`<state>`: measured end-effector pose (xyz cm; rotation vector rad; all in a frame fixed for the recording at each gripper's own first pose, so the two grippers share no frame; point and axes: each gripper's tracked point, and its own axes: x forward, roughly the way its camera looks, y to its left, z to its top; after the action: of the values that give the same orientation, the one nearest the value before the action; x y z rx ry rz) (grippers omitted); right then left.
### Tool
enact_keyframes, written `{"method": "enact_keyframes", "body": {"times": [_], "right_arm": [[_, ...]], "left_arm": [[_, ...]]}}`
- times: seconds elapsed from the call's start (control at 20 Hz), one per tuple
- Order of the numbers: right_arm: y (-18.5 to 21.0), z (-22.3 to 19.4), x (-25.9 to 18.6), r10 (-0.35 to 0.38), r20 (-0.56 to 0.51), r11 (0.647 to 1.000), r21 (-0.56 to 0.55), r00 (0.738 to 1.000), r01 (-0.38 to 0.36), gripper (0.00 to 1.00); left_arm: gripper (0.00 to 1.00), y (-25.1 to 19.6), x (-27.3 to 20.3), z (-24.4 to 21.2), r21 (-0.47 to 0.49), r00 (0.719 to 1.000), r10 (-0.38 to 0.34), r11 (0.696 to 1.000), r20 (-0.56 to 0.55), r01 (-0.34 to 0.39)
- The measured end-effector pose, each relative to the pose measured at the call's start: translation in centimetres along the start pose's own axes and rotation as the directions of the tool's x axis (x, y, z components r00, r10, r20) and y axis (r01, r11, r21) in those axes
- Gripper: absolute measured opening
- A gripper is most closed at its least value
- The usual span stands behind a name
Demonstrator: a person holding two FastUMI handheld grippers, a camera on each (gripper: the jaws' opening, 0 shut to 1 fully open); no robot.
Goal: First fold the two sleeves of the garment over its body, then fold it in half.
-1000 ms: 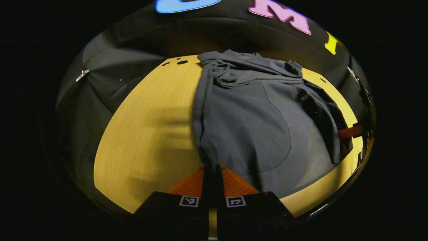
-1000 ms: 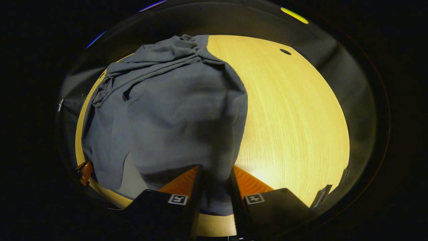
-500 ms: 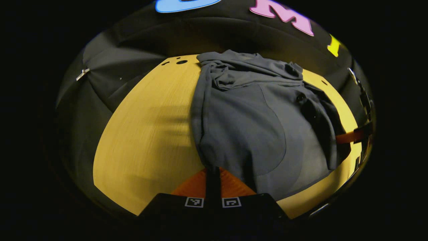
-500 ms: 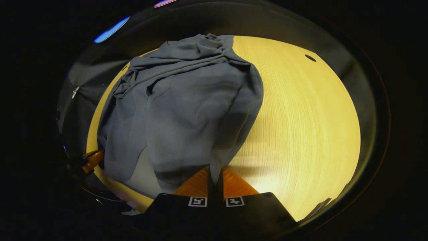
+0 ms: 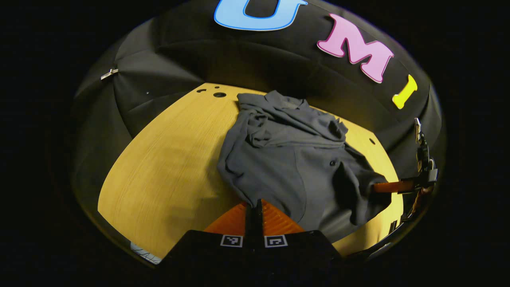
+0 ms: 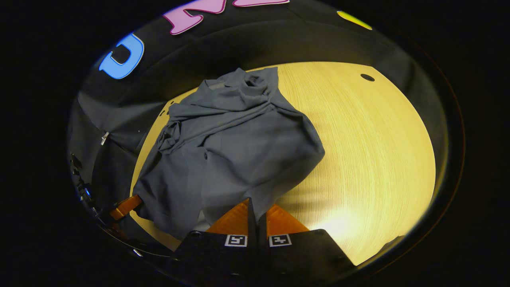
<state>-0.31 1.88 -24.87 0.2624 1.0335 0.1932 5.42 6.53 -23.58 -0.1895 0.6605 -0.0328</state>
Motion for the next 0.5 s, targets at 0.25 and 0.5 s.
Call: {"method": "enact_keyframes", "body": {"times": [0.25, 0.5], "right_arm": [[1.5, 4.5, -0.9, 0.047, 0.094, 0.997, -0.063, 0.994, -0.041, 0.05], [1.8, 9.1, -0.7, 0.037, 0.139, 0.998, -0.062, 0.99, -0.029, 0.05]], "left_arm": [[0.05, -1.4, 0.6, 4.3, -0.006, 0.996, -0.028, 1.0, 0.086, 0.029], [0.05, -1.8, 1.2, 9.9, -0.003, 0.985, -0.024, 1.0, 0.173, 0.025]]}}
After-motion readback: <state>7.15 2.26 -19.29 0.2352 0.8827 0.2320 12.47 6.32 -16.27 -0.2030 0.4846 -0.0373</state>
